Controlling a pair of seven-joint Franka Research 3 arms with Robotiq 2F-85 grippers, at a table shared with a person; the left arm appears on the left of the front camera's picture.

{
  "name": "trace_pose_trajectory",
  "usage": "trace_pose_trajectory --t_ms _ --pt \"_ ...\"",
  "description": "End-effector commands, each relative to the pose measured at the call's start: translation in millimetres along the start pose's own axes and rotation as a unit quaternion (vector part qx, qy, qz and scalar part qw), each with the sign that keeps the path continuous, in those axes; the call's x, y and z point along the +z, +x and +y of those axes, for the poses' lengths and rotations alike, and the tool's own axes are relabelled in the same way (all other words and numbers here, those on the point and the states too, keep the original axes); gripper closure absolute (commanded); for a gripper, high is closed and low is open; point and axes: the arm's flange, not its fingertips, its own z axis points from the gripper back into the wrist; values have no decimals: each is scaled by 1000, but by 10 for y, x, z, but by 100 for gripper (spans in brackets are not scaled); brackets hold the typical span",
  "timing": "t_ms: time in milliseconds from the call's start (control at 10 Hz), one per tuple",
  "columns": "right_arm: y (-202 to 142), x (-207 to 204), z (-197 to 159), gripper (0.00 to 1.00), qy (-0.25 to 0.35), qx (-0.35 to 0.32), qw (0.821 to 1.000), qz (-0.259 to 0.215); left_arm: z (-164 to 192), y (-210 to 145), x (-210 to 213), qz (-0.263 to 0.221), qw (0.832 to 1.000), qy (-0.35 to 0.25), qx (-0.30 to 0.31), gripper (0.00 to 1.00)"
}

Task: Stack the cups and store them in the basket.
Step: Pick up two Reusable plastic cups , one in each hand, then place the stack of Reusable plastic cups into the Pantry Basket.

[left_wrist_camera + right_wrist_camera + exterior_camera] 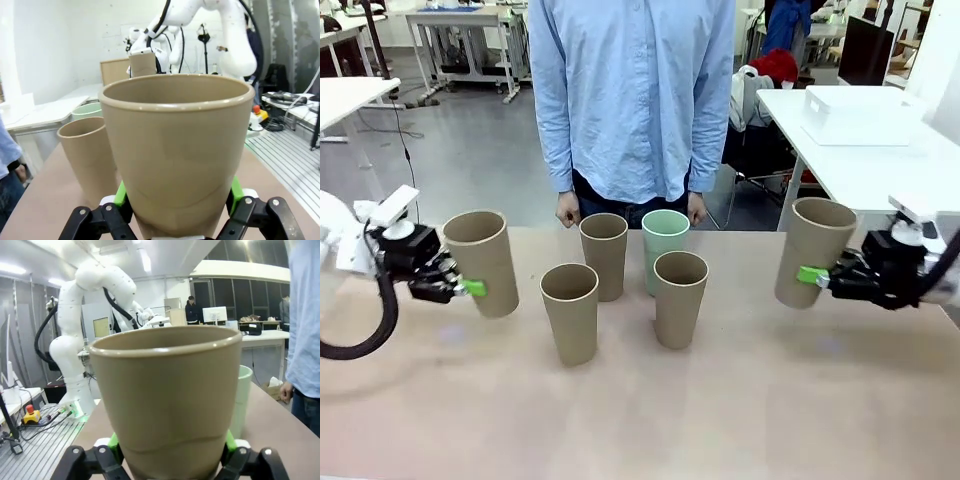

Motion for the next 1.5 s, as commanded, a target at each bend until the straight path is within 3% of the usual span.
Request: trace_pose_trajectory --t_ms 0,300,600,700,800,1400 --pt "97 108 337 16 10 42 999 3 -399 102 104 -1 999 -5 -42 15" --pt "145 195 584 16 34 45 998 33 -643 199 203 -17 998 -9 -61 15" --pt "121 247 595 16 32 31 999 27 -724 214 195 -18 998 -7 -61 15" --pt "136 273 550 16 60 25 998 24 -711 217 200 -11 998 1 -63 15" --pt "110 226 422 16 27 31 999 35 -519 563 145 -11 999 -6 -31 15" --pt "110 226 422 16 27 31 999 35 -519 563 145 -11 999 -6 -31 15"
